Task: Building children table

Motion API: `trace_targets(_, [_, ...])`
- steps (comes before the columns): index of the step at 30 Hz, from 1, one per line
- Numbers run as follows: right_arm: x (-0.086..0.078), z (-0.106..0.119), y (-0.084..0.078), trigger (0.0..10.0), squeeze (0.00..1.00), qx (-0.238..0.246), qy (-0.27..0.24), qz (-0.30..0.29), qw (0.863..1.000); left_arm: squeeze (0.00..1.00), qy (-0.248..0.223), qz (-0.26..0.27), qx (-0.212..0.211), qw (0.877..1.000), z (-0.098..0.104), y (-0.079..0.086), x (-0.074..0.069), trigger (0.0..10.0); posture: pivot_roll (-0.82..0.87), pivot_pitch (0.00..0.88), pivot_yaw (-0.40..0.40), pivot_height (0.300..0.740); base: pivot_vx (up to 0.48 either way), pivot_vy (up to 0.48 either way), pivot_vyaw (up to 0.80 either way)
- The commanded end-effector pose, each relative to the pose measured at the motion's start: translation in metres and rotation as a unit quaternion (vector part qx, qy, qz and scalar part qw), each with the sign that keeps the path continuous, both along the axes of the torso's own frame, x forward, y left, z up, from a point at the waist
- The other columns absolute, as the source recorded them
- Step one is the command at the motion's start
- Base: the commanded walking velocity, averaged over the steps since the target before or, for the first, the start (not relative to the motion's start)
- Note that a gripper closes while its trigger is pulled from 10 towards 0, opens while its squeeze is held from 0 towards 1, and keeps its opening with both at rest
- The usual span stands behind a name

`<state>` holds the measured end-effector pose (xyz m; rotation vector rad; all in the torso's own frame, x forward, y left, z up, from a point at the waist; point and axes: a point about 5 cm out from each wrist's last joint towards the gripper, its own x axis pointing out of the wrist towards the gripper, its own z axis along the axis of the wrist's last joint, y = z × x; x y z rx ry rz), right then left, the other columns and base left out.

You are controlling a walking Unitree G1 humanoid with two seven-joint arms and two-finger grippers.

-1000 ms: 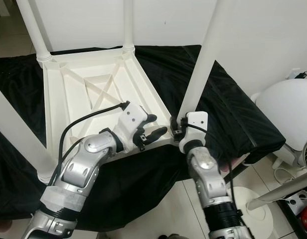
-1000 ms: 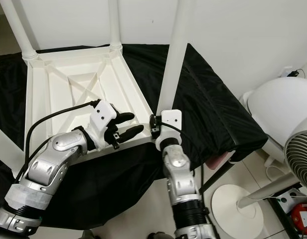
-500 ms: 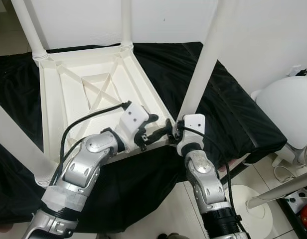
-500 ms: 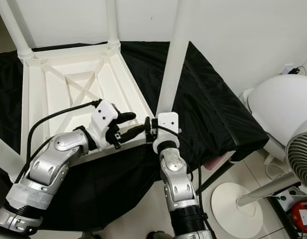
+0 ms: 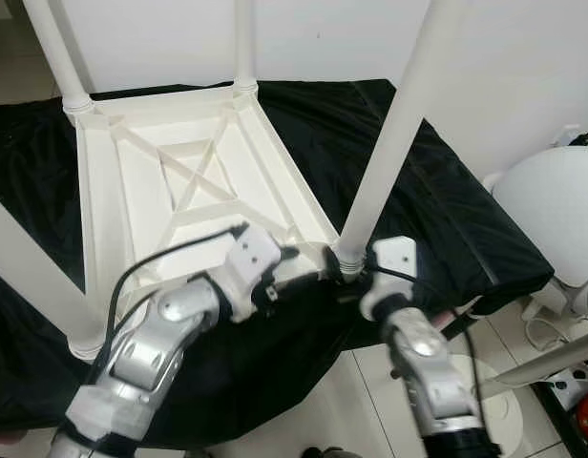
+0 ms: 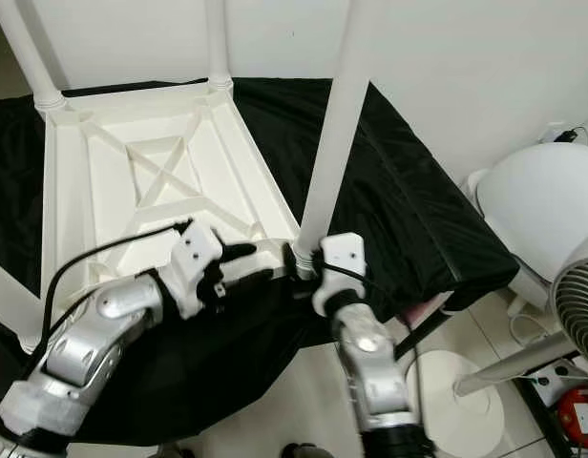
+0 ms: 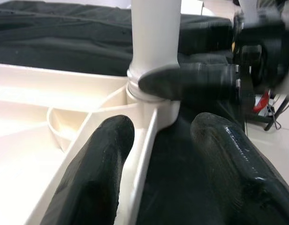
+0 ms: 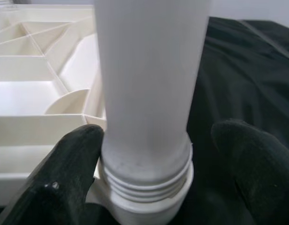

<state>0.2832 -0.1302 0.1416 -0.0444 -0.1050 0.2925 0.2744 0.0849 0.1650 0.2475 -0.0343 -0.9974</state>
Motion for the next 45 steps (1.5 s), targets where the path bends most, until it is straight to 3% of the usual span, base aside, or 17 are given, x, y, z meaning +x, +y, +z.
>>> trace_targets(1, [0.000, 0.000, -0.002, 10.0, 0.00, -0.010, -0.004, 0.022, 1.000, 0.00, 0.002, -0.057, 0.003, 0.998, 0.002, -0.008, -0.007, 10.0, 0.02, 0.099, -0.047, 0.740, 0.000, 0.000, 0.00])
trace_targets(6, [0.004, 0.001, -0.008, 10.0, 0.00, -0.033, -0.009, 0.056, 0.998, 0.00, -0.002, -0.075, 0.011, 0.997, 0.002, -0.011, -0.011, 10.0, 0.02, 0.094, -0.045, 0.740, 0.000, 0.000, 0.00])
trace_targets(10, [0.018, 0.008, -0.016, 10.0, 0.00, -0.055, -0.014, 0.103, 0.993, 0.00, -0.007, -0.082, 0.015, 0.997, 0.002, -0.014, -0.011, 10.0, 0.02, 0.077, -0.048, 0.740, 0.000, 0.000, 0.00])
trace_targets(17, [0.026, 0.011, -0.015, 10.0, 0.00, -0.058, -0.011, 0.142, 0.988, 0.00, -0.009, -0.079, 0.017, 0.997, 0.002, -0.013, -0.011, 10.0, 0.02, 0.077, -0.048, 0.740, 0.000, 0.000, 0.00])
trace_targets(20, [0.039, 0.013, -0.008, 10.0, 0.00, -0.078, -0.002, 0.195, 0.978, 0.00, -0.023, -0.062, 0.026, 0.997, 0.007, -0.003, -0.003, 10.0, 0.04, 0.062, -0.060, 0.740, 0.000, 0.000, 0.00])
trace_targets(26, [0.044, 0.013, -0.008, 10.0, 0.00, -0.085, 0.001, 0.219, 0.972, 0.00, -0.026, -0.057, 0.030, 0.998, 0.008, 0.000, 0.000, 10.0, 0.04, 0.059, -0.061, 0.740, 0.000, 0.000, 0.00])
trace_targets(27, [0.047, 0.013, -0.007, 4.5, 0.00, -0.096, 0.001, 0.231, 0.968, 0.00, -0.027, -0.059, 0.032, 0.997, 0.009, 0.000, -0.002, 10.0, 0.05, 0.057, -0.062, 0.740, 0.000, 0.000, 0.00])
trace_targets(28, [0.047, 0.013, -0.007, 4.5, 0.00, -0.096, 0.001, 0.231, 0.968, 0.00, -0.027, -0.059, 0.032, 0.997, 0.009, 0.000, -0.002, 10.0, 0.05, 0.057, -0.062, 0.740, 0.000, 0.000, 0.00])
trace_targets(29, [0.050, 0.013, -0.007, 1.5, 0.00, -0.107, 0.004, 0.240, 0.965, 0.00, -0.028, -0.061, 0.034, 0.997, 0.009, 0.000, -0.003, 10.0, 0.05, 0.057, -0.064, 0.740, 0.000, 0.000, 0.00])
trace_targets(30, [0.053, 0.012, -0.008, 0.0, 0.00, -0.116, 0.008, 0.252, 0.961, 0.00, -0.029, -0.062, 0.035, 0.997, 0.009, 0.000, -0.003, 10.0, 0.05, 0.057, -0.064, 0.740, 0.000, 0.000, 0.00])
trace_targets(37, [0.055, 0.007, -0.012, 0.0, 0.00, -0.114, 0.023, 0.265, 0.957, 0.00, -0.032, -0.064, 0.034, 0.997, 0.009, -0.002, -0.004, 10.0, 0.06, 0.056, -0.074, 0.740, 0.000, 0.000, 0.00])
trace_targets(38, [0.055, 0.005, -0.013, 1.0, 0.00, -0.103, 0.028, 0.260, 0.960, 0.00, -0.030, -0.062, 0.034, 0.997, 0.008, -0.001, -0.004, 10.0, 0.06, 0.056, -0.074, 0.740, 0.000, 0.000, 0.00])
trace_targets(39, [0.055, 0.005, -0.013, 1.0, 0.00, -0.103, 0.028, 0.260, 0.960, 0.00, -0.030, -0.062, 0.034, 0.997, 0.008, -0.001, -0.004, 10.0, 0.06, 0.056, -0.074, 0.740, 0.000, 0.000, 0.00])
trace_targets(40, [0.054, 0.004, -0.013, 10.0, 0.00, -0.087, 0.032, 0.249, 0.964, 0.00, -0.028, -0.060, 0.033, 0.997, 0.007, 0.000, -0.004, 10.0, 0.06, 0.058, -0.075, 0.740, 0.000, 0.000, 0.00])
trace_targets(45, [0.052, 0.002, -0.011, 10.0, 0.00, -0.072, 0.037, 0.210, 0.974, 0.00, -0.030, -0.053, 0.029, 0.998, 0.006, 0.001, -0.002, 10.0, 0.05, 0.061, -0.072, 0.740, 0.000, 0.000, 0.00])
